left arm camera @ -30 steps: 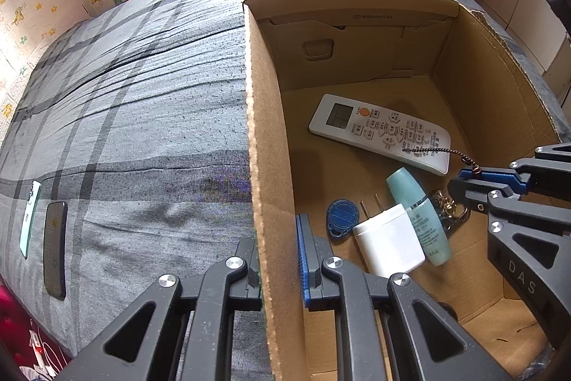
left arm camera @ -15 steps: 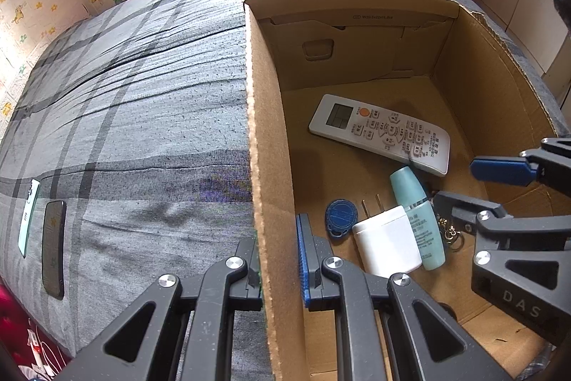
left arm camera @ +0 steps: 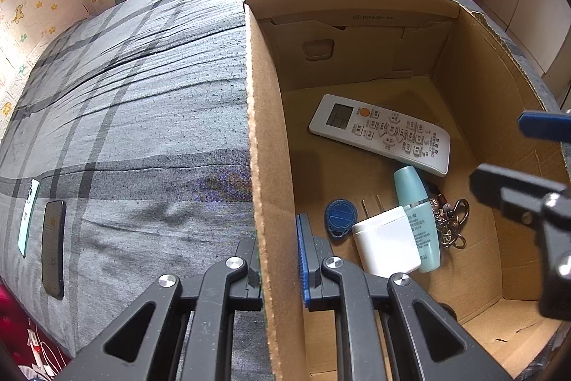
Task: Organize rigid objects
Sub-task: 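Move the right gripper back to the white charger cube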
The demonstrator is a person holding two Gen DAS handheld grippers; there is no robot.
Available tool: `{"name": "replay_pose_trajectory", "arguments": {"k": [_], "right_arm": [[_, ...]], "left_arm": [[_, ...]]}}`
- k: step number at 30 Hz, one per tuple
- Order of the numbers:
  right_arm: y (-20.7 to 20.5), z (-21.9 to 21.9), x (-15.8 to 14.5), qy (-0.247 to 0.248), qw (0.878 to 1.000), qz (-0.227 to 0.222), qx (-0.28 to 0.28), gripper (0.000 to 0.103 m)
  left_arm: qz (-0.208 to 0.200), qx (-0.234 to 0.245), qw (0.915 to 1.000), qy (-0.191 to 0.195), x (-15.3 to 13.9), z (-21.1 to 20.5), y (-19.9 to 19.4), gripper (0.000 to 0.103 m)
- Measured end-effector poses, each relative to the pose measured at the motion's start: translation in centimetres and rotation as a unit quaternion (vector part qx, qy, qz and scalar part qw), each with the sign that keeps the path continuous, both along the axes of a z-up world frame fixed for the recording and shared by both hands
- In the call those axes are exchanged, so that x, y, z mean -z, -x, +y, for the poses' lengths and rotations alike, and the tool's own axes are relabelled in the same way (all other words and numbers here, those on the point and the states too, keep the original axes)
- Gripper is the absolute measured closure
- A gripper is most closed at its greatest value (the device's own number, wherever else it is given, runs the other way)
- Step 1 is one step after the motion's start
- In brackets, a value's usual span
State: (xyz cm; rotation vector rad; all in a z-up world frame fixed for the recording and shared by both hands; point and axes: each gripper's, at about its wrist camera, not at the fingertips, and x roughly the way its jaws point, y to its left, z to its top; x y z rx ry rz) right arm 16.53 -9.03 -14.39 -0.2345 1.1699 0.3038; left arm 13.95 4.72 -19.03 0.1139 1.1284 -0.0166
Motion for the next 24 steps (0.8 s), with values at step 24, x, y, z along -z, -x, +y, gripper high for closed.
{"name": "replay_pose_trajectory", "arguments": {"k": [24], "right_arm": [[0.3, -11.3, -5.1, 0.0, 0.994, -0.063, 0.09, 0.001]], "left_arm": [[0.001, 0.001, 1.0, -0.009, -0.4, -0.6, 0.1, 0.089]]}}
